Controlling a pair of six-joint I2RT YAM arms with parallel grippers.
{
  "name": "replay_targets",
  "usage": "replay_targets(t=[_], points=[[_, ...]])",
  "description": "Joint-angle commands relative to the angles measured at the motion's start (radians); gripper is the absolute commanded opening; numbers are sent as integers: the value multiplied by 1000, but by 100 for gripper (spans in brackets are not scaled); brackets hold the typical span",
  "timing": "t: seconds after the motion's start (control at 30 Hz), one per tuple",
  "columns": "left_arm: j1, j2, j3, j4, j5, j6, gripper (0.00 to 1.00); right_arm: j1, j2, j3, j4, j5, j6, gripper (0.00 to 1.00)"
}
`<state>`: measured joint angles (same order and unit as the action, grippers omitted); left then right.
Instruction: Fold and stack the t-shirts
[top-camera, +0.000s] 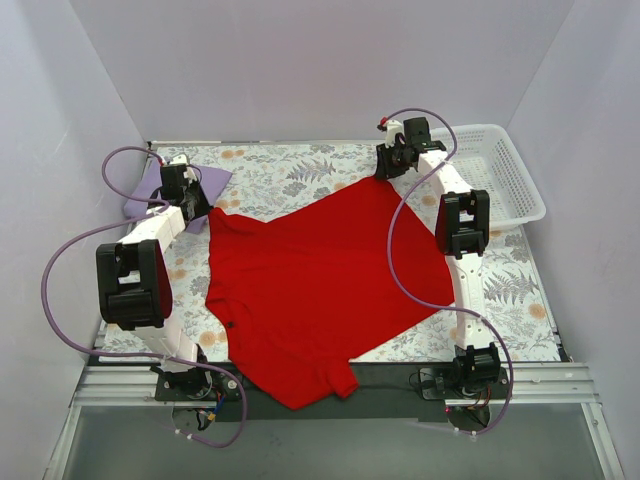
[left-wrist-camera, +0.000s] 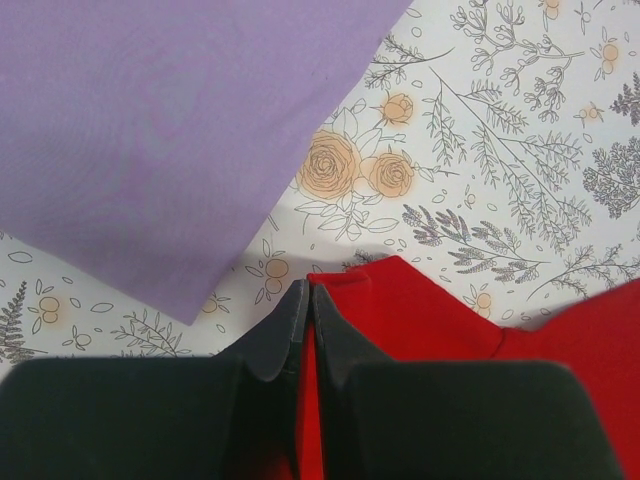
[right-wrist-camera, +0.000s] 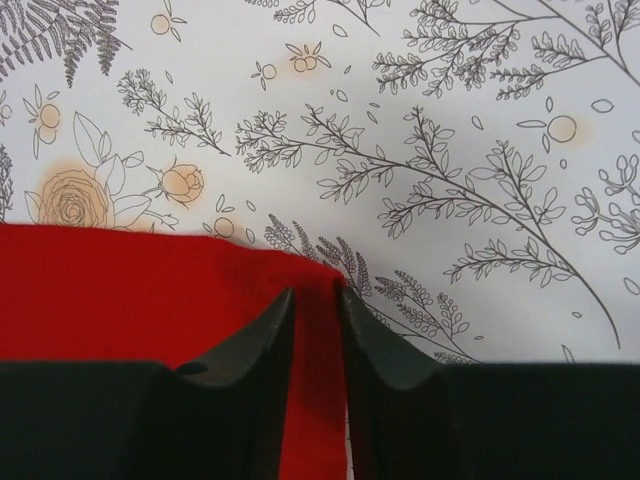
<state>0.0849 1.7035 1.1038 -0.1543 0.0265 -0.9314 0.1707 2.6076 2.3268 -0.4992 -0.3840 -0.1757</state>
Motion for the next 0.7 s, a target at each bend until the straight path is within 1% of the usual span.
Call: replay_targets(t=[0.0, 0.07, 0.13, 0.17, 0.27, 0.37, 0.47, 0.67], points=[[1, -61, -9, 15, 12, 2, 0, -2, 9, 26, -24, -6, 13, 29], [3, -61, -7, 15, 12, 0, 0, 0, 9, 29, -22, -4, 12, 24], [1, -64, -9, 15, 13, 0, 0, 0, 11, 31, -24, -3, 15, 15], [1, -65, -10, 15, 15, 0, 0, -2, 9, 34, -22, -1, 13, 8], [1, -74, -12, 22, 21, 2, 0, -2, 9, 40, -15, -16, 8, 1], [1, -90, -10, 30, 35, 3, 0, -10, -9, 36, 1, -58, 4, 1], [1, -120, -5, 39, 50, -6, 0, -16, -76, -10, 33, -96, -7, 1], [1, -206, -4, 38, 66, -21, 0, -20, -280, -187, 76, -154, -27, 1]])
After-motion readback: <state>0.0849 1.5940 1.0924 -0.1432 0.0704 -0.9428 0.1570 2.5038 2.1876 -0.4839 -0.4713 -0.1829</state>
